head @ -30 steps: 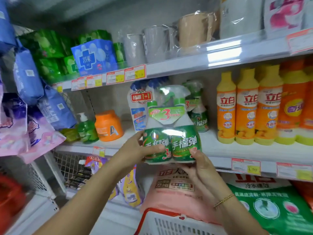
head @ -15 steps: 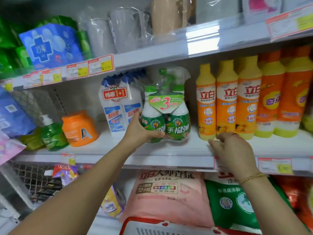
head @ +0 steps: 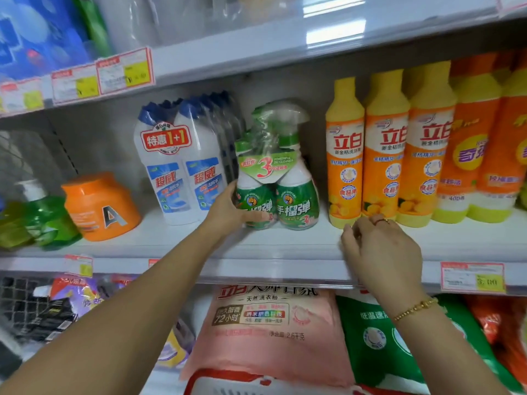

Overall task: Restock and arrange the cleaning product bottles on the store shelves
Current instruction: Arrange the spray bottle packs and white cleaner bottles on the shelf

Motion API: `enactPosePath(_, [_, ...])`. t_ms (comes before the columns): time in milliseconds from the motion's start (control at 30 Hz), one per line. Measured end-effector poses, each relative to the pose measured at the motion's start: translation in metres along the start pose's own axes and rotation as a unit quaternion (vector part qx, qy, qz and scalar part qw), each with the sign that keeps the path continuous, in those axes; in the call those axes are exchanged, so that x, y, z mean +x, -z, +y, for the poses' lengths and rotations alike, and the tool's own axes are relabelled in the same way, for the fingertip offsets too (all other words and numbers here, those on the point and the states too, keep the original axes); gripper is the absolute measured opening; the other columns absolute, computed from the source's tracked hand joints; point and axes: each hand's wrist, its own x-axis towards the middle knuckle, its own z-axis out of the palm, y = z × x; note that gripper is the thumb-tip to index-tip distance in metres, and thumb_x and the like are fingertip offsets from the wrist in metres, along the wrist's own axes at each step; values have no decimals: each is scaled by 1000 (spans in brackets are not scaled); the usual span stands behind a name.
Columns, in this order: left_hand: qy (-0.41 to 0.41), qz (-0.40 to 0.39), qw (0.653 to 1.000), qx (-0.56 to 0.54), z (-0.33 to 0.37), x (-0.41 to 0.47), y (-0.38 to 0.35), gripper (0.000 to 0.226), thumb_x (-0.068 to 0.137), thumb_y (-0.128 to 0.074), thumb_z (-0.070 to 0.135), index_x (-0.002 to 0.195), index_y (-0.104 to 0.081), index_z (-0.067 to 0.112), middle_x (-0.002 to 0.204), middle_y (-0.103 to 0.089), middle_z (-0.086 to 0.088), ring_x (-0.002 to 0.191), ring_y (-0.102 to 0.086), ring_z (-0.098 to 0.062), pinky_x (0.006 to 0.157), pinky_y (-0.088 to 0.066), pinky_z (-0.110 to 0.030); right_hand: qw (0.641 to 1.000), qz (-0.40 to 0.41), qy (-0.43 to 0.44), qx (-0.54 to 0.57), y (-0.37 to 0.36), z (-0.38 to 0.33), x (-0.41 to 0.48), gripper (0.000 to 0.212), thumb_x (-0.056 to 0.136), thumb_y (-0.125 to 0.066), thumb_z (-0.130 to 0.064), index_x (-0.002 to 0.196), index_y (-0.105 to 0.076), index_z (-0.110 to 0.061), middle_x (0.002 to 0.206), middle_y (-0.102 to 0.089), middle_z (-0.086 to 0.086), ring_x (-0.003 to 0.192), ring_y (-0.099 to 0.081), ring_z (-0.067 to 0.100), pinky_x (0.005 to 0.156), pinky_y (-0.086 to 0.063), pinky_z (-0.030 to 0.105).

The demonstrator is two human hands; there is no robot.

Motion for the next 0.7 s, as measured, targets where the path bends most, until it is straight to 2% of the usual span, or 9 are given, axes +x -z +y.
enactPosePath(133, [-6, 3, 999, 43, 4, -1, 2, 79, 62, -86, 6, 131, -49, 16, 116, -64, 2, 98, -61, -12, 79, -49, -21, 999, -33, 9, 0, -8, -21, 3, 33, 84, -49, -30, 61, -60, -9, 59, -55, 9, 54, -54, 30, 49, -24, 23])
enactPosePath(267, [-22, 35, 994, 101, 4, -10, 12, 68, 73, -81, 10, 133, -49, 11, 116, -58, 3, 101, -60, -13, 74, -46, -15, 995, -61, 17, 73, -14, -56, 5, 16, 86, -62, -24, 81, -67, -10, 74, -63, 9, 65, -60, 30, 49, -31, 26])
enactPosePath(367, [-66, 160, 979, 107, -2, -15, 52, 53, 80, -75, 11, 128, -53, 8, 117, -62, -1, 100, -60, -14, 71, -46, -10, 992, -54, 74, 89, -25, -85, 2, 31, 88, -46, -36, 86, -68, -14, 76, -65, 4, 64, -62, 24, 46, -37, 24])
enactPosePath(433, [-81, 255, 957, 113, -11, -13, 88, 52, 79, -76, 11, 126, -52, 7, 117, -60, 2, 102, -59, -12, 82, -46, -17, 992, -52, 89, 75, -33, -106, 1, 41, 88, -39, -43, 75, -68, -18, 70, -64, 0, 57, -60, 20, 45, -30, 22])
enactPosePath(467, [-69, 275, 952, 116, -15, -10, 104, 55, 77, -78, 12, 125, -52, 7, 118, -61, 2, 103, -59, -13, 86, -46, -22, 993, -51, 85, 68, -38, -115, 0, 43, 88, -38, -46, 67, -66, -19, 67, -62, 0, 54, -58, 19, 45, -26, 21])
enactPosePath(533, [-6, 235, 966, 105, -23, 1, 126, 58, 73, -81, 14, 124, -53, 9, 117, -64, 1, 100, -62, -14, 85, -46, -27, 995, -41, 64, 60, -44, -129, -1, 47, 88, -40, -48, 60, -62, -18, 62, -58, 1, 54, -55, 20, 46, -24, 23])
enactPosePath(600, [66, 131, 988, 52, -25, 10, 136, 54, 73, -81, 12, 121, -57, 12, 116, -67, 1, 98, -63, -14, 87, -48, -31, 996, -41, 51, 55, -48, -136, -1, 49, 88, -40, -50, 60, -61, -17, 63, -56, 1, 56, -55, 21, 45, -25, 23])
enactPosePath(633, [89, 90, 992, 27, -26, 14, 138, 52, 72, -81, 10, 119, -59, 14, 115, -68, 1, 101, -64, -15, 92, -48, -34, 997, -42, 49, 53, -49, -137, -2, 49, 89, -40, -50, 61, -61, -17, 63, -56, 2, 56, -54, 22, 45, -27, 23])
enactPosePath(700, [95, 56, 994, 2, -28, 18, 142, 50, 67, -83, 13, 112, -63, 21, 111, -71, 2, 105, -64, -20, 99, -47, -42, 997, -37, 50, 54, -49, -137, -3, 49, 89, -39, -50, 61, -61, -16, 64, -55, 2, 56, -54, 22, 44, -30, 24])
